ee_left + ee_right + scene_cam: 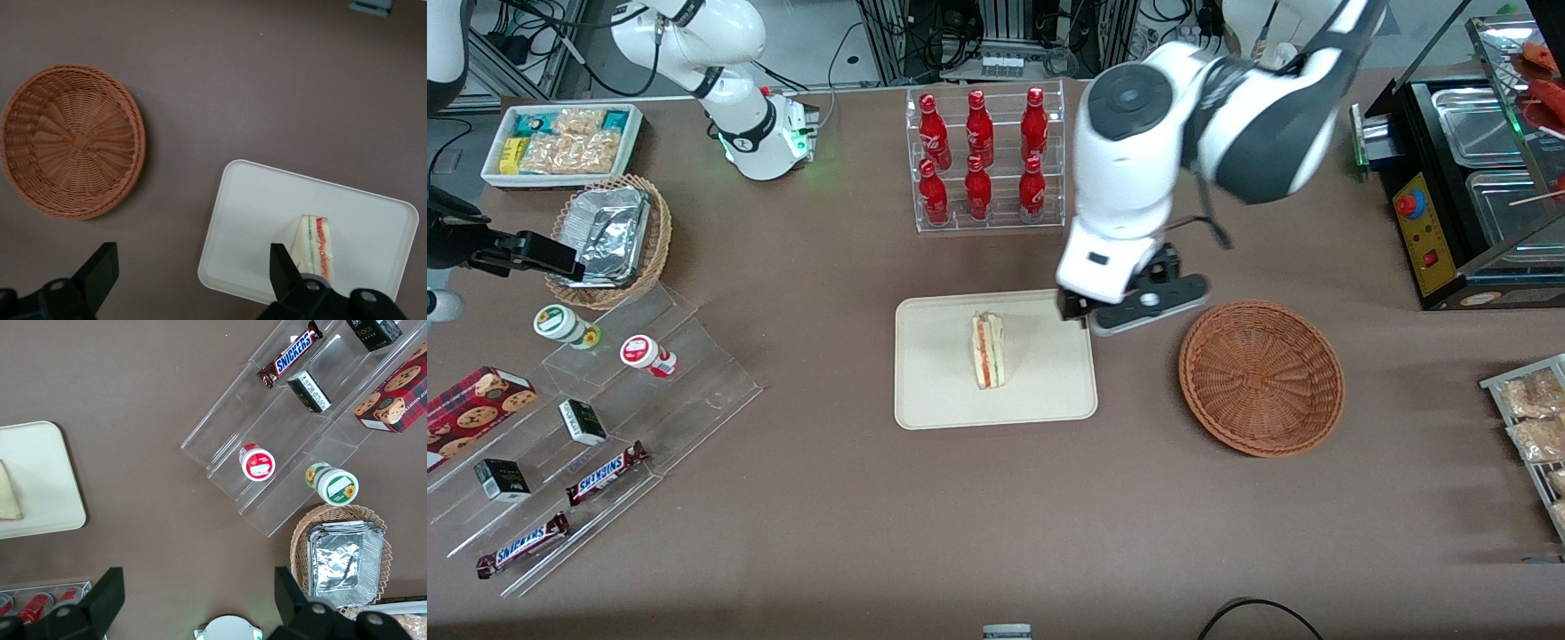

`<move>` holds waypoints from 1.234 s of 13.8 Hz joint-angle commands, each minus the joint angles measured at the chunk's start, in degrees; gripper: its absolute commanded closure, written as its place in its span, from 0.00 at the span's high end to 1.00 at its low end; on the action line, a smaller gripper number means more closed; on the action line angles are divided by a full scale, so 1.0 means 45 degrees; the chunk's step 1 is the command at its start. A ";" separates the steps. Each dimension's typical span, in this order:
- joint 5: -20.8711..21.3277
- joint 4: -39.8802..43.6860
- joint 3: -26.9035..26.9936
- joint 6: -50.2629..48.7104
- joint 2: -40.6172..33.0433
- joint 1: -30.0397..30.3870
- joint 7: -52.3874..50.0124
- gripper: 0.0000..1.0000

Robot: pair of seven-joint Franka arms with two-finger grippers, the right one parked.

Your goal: Place sandwich from basket to tray

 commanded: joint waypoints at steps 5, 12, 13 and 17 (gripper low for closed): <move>-0.2179 -0.3025 0.0204 -0.0608 -0.3620 0.2725 0.4808 1.00; -0.2901 -0.3906 0.3151 -0.1665 -0.5126 0.2727 0.9420 1.00; -0.3193 -0.3907 0.3580 -0.1665 -0.5127 0.2746 1.0005 1.00; -0.3469 -0.3479 0.4327 -0.1586 -0.4836 0.3134 1.0519 1.00</move>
